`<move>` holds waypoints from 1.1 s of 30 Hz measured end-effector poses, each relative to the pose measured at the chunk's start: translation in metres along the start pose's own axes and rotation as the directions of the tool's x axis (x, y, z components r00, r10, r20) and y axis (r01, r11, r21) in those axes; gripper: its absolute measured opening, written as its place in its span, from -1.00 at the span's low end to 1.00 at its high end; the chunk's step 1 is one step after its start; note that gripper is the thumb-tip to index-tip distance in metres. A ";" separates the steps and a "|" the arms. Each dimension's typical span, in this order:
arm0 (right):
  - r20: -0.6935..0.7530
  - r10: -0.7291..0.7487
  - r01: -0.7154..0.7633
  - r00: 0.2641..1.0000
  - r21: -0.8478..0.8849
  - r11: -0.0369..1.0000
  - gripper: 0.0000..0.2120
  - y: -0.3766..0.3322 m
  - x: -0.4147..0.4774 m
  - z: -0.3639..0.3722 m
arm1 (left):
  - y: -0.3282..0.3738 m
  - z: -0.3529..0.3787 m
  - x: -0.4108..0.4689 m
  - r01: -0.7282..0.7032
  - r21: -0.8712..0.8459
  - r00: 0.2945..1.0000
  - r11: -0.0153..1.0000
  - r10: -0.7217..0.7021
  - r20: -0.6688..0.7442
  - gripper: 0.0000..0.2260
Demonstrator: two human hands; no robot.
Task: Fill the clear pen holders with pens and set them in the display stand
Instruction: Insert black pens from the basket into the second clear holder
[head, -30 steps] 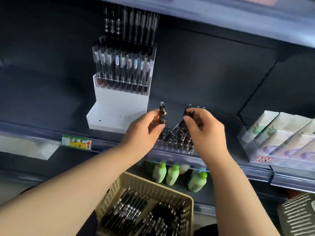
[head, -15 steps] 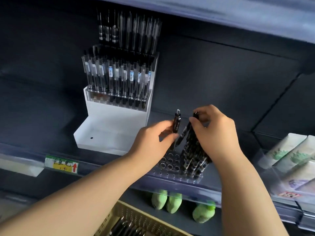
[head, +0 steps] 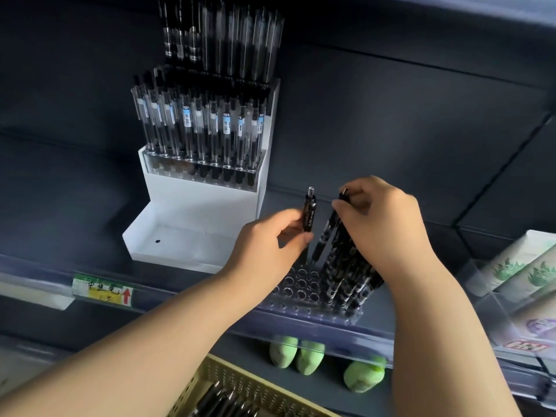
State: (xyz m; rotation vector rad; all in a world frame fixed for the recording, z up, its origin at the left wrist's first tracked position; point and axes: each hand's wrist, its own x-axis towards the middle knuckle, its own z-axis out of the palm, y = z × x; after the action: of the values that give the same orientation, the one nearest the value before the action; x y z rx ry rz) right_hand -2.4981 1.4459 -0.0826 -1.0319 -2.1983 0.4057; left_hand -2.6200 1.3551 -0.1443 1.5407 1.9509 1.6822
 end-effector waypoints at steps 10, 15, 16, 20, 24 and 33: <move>0.048 0.011 -0.008 0.999 -0.054 0.999 -0.89 0.001 -0.004 0.001 | 0.000 0.006 -0.002 0.013 -0.029 1.000 0.999 -0.013 0.009 -0.78; 0.067 0.021 -0.016 0.998 -0.072 0.997 -0.88 0.000 -0.005 0.003 | 0.001 0.006 -0.002 0.012 -0.024 1.000 1.000 -0.012 0.011 -0.78; 0.067 0.024 -0.019 0.997 -0.076 0.997 -0.88 0.000 -0.005 0.004 | 0.001 0.005 -0.002 0.010 -0.021 1.000 1.000 -0.010 0.010 -0.78; 0.071 0.037 -0.031 0.997 -0.084 0.996 -0.86 -0.001 -0.005 0.003 | 0.002 0.005 -0.001 0.018 -0.026 1.000 0.999 -0.018 0.013 -0.78; 0.077 0.039 -0.031 0.996 -0.101 0.994 -0.84 0.000 -0.005 0.003 | 0.001 0.007 -0.001 0.019 -0.026 1.000 1.000 -0.018 0.014 -0.78; 0.062 0.022 -0.015 0.998 -0.121 0.993 -0.87 -0.003 -0.008 0.000 | -0.002 0.009 -0.001 0.018 -0.049 0.999 0.999 -0.016 0.028 -0.78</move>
State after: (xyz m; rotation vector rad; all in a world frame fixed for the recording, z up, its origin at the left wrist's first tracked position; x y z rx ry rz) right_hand -2.4961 1.4380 -0.0839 -1.1184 -2.2949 0.3214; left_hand -2.6142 1.3604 -0.1498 1.5177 1.8891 1.6797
